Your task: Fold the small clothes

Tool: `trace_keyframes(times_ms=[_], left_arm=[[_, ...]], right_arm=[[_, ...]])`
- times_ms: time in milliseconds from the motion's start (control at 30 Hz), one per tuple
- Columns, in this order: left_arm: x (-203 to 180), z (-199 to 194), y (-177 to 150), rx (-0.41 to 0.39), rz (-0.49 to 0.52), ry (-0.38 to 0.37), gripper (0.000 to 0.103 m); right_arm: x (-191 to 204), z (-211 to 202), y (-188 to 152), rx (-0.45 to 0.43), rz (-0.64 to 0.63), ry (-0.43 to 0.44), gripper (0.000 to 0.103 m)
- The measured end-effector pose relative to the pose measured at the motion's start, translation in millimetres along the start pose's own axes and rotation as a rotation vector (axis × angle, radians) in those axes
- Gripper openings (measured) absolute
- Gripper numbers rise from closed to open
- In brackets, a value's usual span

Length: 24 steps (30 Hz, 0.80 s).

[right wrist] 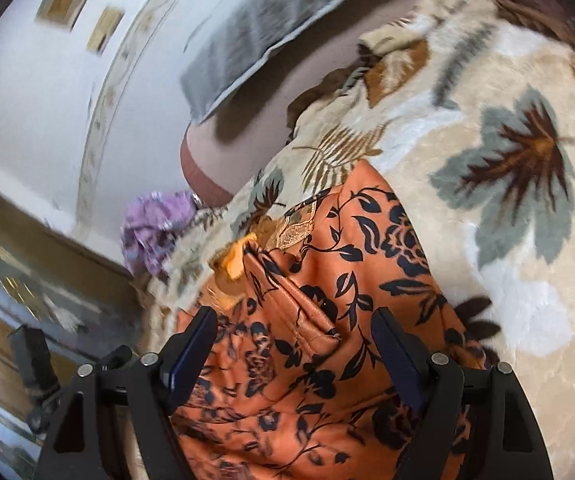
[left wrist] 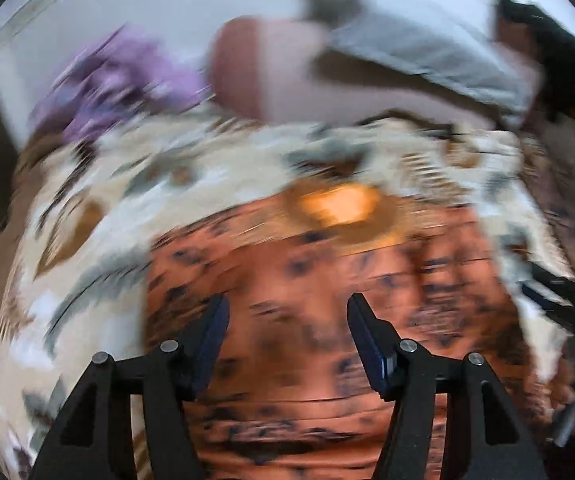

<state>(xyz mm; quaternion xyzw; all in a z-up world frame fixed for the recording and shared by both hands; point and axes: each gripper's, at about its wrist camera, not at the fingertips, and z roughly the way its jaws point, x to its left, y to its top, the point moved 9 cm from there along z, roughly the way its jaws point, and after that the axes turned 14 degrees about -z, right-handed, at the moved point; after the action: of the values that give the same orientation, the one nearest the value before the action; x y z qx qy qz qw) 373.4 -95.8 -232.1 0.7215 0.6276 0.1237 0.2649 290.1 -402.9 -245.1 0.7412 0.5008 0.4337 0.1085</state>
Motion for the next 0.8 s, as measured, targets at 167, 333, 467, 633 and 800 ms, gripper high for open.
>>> trace_keyframes(times_ms=[167,333,467,633,800], left_arm=[[59.5,29.2,-17.9,0.047,-0.125,0.080,0.062],[79.6,54.1,-37.0,0.101,-0.154,0.152,0.062],[77.5,60.0,-46.1,0.094,-0.127,0.192,0.062],[70.9,42.7,-40.4,0.081,-0.156,0.169,0.062],[65.6,33.9,-29.9,0.023,-0.136,0.193,0.062]], right_arm=[[-4.5,33.9,-9.1,0.071,-0.027,-0.012,0.081],[9.5,51.4,-20.3,0.094,-0.106,-0.002,0.070],[28.5,33.5,-11.0,0.010,-0.248,-0.062,0.019],[47.0,-6.8,4.5,-0.100,-0.290,-0.052,0.011],[26.0,-28.4,11.0,-0.117,-0.251,-0.098,0.010]])
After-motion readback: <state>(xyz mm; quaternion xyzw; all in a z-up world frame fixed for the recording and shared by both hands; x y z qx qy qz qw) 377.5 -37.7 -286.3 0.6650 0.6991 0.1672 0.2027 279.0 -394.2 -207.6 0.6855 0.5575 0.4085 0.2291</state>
